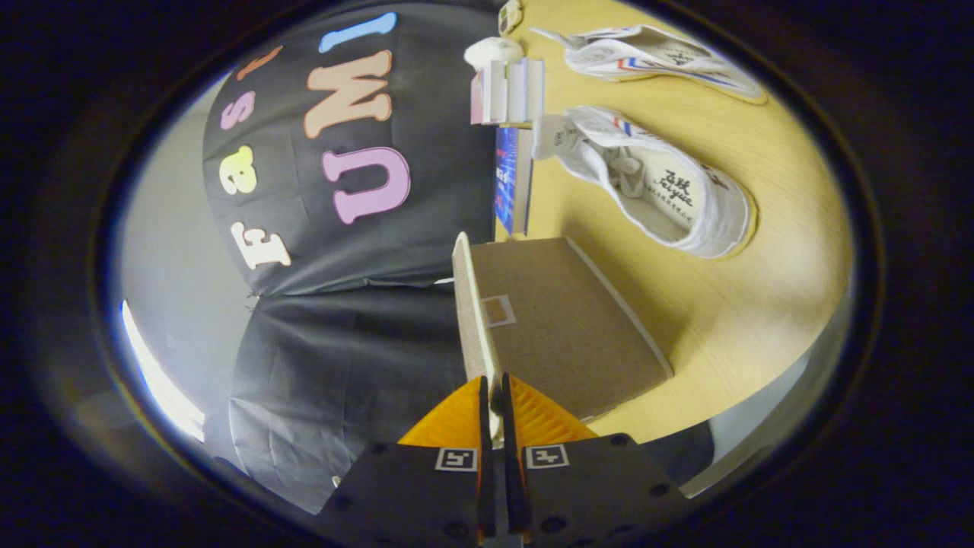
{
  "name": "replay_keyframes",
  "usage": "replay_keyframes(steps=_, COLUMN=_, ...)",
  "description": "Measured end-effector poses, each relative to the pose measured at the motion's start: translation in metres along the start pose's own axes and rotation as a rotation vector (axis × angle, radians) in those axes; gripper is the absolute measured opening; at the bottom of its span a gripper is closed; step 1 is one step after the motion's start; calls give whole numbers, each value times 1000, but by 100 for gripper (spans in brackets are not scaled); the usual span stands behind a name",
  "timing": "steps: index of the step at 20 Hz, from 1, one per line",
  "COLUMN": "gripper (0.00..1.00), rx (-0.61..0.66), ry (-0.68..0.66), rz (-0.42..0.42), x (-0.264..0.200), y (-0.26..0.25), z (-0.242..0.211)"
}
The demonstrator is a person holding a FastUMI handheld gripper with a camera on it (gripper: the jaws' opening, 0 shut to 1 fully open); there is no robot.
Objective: Open the storage box then place both shoes into the box .Put the left shoe in first, then the right shoe, with the right side of both shoes facing outward in a uniform manner.
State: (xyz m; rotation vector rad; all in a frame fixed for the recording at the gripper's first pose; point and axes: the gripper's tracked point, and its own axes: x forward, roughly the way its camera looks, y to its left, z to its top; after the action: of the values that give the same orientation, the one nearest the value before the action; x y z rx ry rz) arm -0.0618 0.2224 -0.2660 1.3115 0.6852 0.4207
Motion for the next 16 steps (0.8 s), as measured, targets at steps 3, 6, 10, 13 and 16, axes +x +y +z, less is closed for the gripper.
replay_keyframes(steps=3, gripper=9, rx=-122, ry=-4, rz=41, x=-6, y=39, z=-6)
replay_keyframes(steps=6, gripper=9, rx=-246, ry=13, rz=100, x=-4, y=88, z=-26)
replay_keyframes(steps=10, gripper=8, rx=-325, ry=72, rz=182, x=12, y=147, z=-66)
replay_keyframes(steps=13, gripper=8, rx=-411, ry=129, rz=188, x=32, y=170, z=-98)
replay_keyframes(steps=16, gripper=8, rx=-469, ry=186, rz=191, x=53, y=186, z=-132)
